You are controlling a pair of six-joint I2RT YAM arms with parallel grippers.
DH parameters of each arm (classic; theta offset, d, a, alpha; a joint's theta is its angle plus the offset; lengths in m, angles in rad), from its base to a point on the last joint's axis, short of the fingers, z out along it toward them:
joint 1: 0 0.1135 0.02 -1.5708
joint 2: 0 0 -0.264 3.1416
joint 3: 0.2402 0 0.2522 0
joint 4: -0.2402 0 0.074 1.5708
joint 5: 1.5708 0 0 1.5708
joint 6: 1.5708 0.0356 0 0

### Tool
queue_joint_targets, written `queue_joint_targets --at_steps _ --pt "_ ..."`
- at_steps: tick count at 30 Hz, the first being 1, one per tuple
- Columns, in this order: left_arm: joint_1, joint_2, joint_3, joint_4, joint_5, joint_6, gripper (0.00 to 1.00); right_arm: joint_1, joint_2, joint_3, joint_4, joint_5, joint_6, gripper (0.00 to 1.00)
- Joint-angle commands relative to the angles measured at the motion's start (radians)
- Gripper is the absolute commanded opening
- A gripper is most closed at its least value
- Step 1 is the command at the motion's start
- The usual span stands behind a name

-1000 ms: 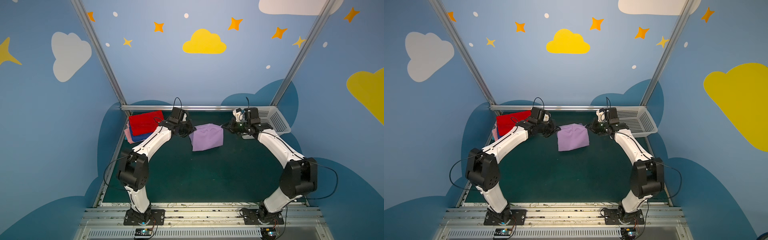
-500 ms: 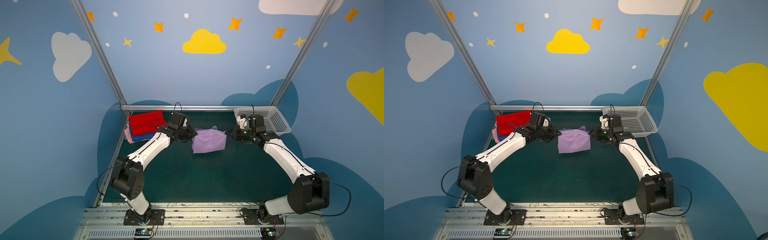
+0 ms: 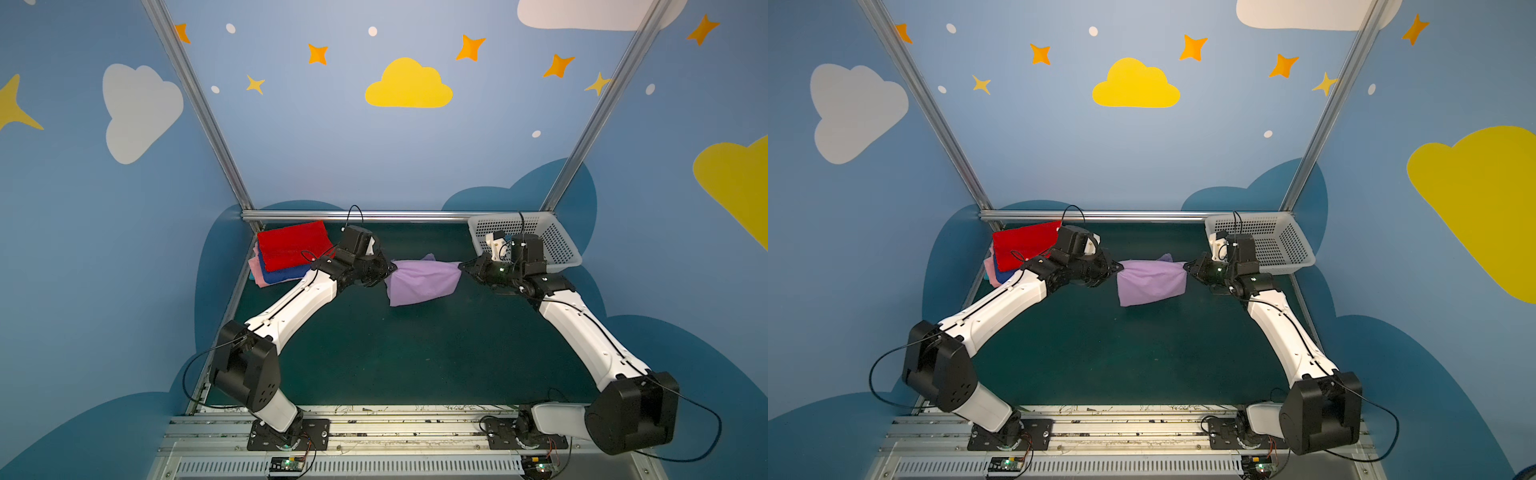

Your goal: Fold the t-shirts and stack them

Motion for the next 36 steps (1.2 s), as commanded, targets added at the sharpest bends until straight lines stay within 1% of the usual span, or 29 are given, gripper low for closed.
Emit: queue_joint_targets --at_steps 1,5,8,15,20,24,29,34,35,36 --pt "0.004 0.071 0.028 0.028 0.025 -0.011 0.04 -0.015 0.049 0.002 0.029 -0.009 0.015 0.0" --pt "0.022 0.164 0.068 0.04 0.054 -0.015 0.04 -0.035 0.153 0.039 0.069 -0.035 0.024 0.0" --pt "0.053 0.241 0.115 0.05 0.09 -0.02 0.04 -0.048 0.264 0.108 0.084 -0.063 0.028 0.0" --pt "0.125 0.431 0.255 0.068 0.155 -0.03 0.04 -0.052 0.57 0.365 0.07 -0.115 0.033 0.0" --pt "0.17 0.541 0.334 0.089 0.184 -0.041 0.04 -0.052 0.738 0.535 0.075 -0.115 0.023 0.0" --pt "0.205 0.615 0.382 0.109 0.207 -0.059 0.04 -0.051 0.881 0.688 0.038 -0.129 0.011 0.0" --pt "0.23 0.671 0.424 0.115 0.213 -0.062 0.04 -0.04 1.003 0.798 0.057 -0.146 0.005 0.0" --pt "0.253 0.689 0.434 0.112 0.2 -0.054 0.04 -0.024 1.058 0.855 0.118 -0.143 -0.02 0.0" --pt "0.258 0.694 0.444 0.088 0.188 -0.045 0.09 -0.021 1.069 0.872 0.113 -0.143 -0.027 0.0" --pt "0.261 0.699 0.455 0.064 0.181 -0.037 0.2 -0.014 1.078 0.888 0.097 -0.136 -0.036 0.13"
